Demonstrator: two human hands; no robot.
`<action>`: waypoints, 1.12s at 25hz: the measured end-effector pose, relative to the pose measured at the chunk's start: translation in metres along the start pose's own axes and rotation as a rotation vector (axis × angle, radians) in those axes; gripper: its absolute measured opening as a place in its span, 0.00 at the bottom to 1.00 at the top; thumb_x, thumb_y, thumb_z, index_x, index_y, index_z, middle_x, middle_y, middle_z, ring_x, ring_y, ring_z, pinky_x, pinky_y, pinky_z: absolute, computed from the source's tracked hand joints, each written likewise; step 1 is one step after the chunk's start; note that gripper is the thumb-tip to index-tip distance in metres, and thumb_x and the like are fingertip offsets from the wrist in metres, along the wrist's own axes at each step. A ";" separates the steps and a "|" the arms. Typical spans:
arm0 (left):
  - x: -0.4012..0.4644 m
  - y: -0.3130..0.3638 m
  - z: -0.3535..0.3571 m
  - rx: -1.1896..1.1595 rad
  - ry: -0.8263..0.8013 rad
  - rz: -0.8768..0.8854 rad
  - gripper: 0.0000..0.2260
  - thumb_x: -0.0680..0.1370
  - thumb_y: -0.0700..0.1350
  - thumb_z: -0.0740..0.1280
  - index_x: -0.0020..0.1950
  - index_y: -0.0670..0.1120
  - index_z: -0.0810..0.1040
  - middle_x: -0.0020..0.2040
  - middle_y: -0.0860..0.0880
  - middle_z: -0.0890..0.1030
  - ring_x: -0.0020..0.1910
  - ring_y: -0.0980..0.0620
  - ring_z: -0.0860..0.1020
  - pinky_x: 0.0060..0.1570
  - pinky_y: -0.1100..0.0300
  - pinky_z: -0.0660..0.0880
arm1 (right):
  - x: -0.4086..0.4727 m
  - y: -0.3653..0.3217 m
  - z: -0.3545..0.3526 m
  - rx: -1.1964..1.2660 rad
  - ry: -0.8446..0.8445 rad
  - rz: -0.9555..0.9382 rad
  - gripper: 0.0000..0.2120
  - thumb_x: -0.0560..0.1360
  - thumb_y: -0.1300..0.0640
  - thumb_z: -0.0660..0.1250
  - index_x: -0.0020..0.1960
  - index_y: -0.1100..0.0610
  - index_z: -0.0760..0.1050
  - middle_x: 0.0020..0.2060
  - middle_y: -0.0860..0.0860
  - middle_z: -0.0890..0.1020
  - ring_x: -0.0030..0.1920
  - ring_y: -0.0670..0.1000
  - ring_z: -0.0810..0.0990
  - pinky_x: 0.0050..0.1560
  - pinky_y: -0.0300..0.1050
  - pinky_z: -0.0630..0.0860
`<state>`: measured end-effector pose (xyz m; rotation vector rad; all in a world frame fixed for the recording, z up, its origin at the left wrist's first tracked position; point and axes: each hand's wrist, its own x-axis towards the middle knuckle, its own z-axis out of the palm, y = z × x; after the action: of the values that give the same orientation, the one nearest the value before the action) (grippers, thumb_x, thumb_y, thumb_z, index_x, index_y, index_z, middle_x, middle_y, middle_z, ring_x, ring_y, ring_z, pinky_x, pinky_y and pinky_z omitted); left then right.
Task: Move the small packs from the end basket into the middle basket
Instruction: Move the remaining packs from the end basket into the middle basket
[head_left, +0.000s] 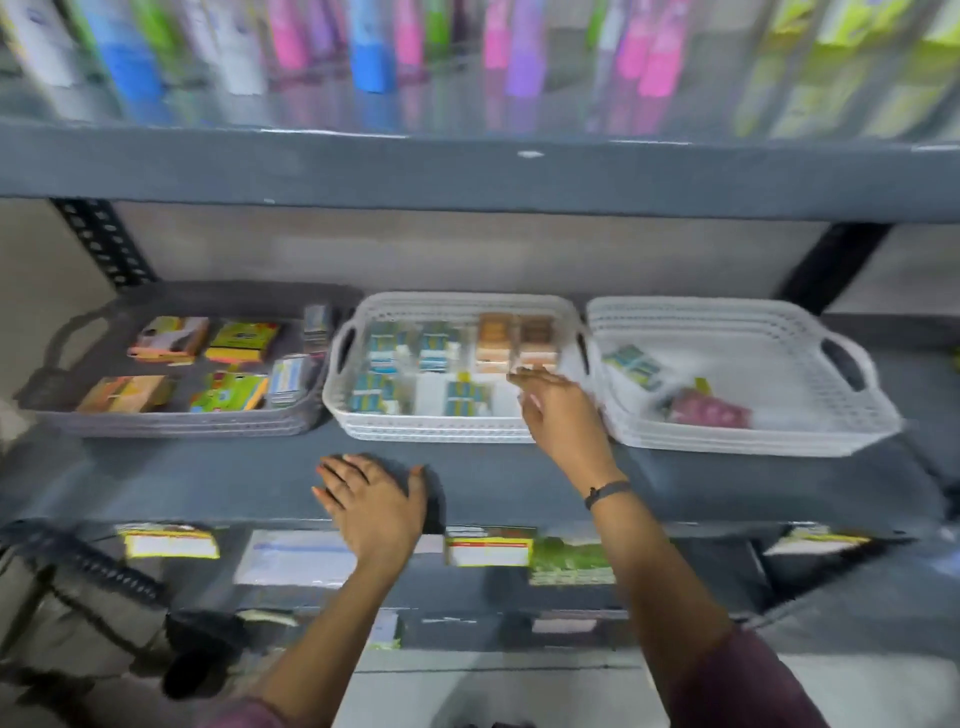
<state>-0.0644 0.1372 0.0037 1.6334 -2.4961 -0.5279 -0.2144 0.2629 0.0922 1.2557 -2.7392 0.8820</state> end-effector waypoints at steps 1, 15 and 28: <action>-0.004 0.015 0.006 0.004 -0.003 -0.004 0.39 0.76 0.60 0.58 0.74 0.31 0.52 0.75 0.30 0.52 0.76 0.36 0.48 0.74 0.42 0.42 | -0.002 0.022 -0.015 -0.030 0.022 0.055 0.19 0.77 0.65 0.60 0.66 0.56 0.76 0.66 0.55 0.78 0.66 0.54 0.76 0.67 0.47 0.72; -0.014 0.048 0.024 0.145 0.066 -0.055 0.37 0.78 0.61 0.50 0.75 0.34 0.50 0.77 0.35 0.51 0.77 0.40 0.48 0.75 0.45 0.44 | 0.001 0.159 -0.103 -0.356 -0.248 0.488 0.23 0.72 0.54 0.69 0.67 0.54 0.72 0.63 0.58 0.77 0.63 0.60 0.76 0.62 0.52 0.74; -0.010 0.046 0.029 0.164 0.071 -0.054 0.37 0.77 0.61 0.48 0.76 0.36 0.50 0.77 0.36 0.51 0.77 0.40 0.47 0.74 0.43 0.45 | 0.064 0.026 -0.018 -0.212 -0.081 0.226 0.23 0.68 0.49 0.73 0.59 0.58 0.76 0.61 0.59 0.76 0.57 0.58 0.80 0.50 0.46 0.77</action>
<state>-0.1078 0.1697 -0.0067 1.7467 -2.5087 -0.2720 -0.2800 0.2405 0.1090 0.9820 -2.9855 0.5401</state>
